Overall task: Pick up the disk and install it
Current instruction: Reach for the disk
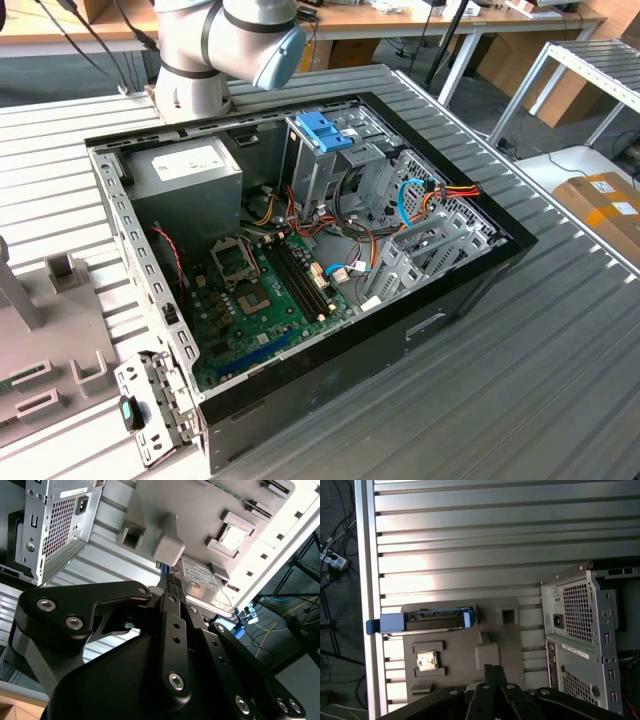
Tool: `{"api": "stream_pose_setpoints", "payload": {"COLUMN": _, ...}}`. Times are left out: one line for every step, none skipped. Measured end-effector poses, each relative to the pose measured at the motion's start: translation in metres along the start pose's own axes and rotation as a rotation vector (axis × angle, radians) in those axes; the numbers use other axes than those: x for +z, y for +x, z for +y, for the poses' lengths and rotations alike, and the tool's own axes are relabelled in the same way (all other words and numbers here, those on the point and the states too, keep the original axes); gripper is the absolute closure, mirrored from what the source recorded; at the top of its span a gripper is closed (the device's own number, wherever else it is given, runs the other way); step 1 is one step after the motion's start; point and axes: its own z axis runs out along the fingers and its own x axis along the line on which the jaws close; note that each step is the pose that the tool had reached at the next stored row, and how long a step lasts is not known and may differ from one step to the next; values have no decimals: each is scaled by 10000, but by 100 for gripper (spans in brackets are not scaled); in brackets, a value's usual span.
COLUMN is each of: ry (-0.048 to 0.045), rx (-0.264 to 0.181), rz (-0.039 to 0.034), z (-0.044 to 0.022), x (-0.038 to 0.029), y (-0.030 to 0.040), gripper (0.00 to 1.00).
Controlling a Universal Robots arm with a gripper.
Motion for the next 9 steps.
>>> {"api": "stream_pose_setpoints", "payload": {"ry": 0, "rx": 0, "rz": 0, "z": 0, "x": 0, "y": 7, "gripper": 90}}
{"api": "stream_pose_setpoints", "payload": {"ry": 0, "rx": 0, "rz": 0, "z": -1, "x": 0, "y": 13, "gripper": 90}}
{"api": "stream_pose_setpoints", "payload": {"ry": 0, "rx": 0, "rz": 0, "z": -1, "x": 0, "y": 17, "gripper": 90}}
{"api": "stream_pose_setpoints", "payload": {"ry": -1, "rx": 0, "rz": -1, "z": -2, "x": 0, "y": 23, "gripper": 90}}
{"api": "stream_pose_setpoints", "payload": {"ry": 0, "rx": 1, "rz": -1, "z": -2, "x": 0, "y": 28, "gripper": 90}}
{"api": "stream_pose_setpoints", "payload": {"ry": 0, "rx": 0, "rz": -1, "z": -2, "x": -1, "y": 32, "gripper": 90}}
{"api": "stream_pose_setpoints", "payload": {"ry": 0, "rx": 0, "rz": -1, "z": -3, "x": -1, "y": 38, "gripper": 90}}
{"api": "stream_pose_setpoints", "payload": {"ry": 0, "rx": 0, "rz": 0, "z": -3, "x": -1, "y": 43, "gripper": 90}}
{"api": "stream_pose_setpoints", "payload": {"ry": 0, "rx": 0, "rz": 0, "z": -5, "x": -2, "y": 64, "gripper": 90}}
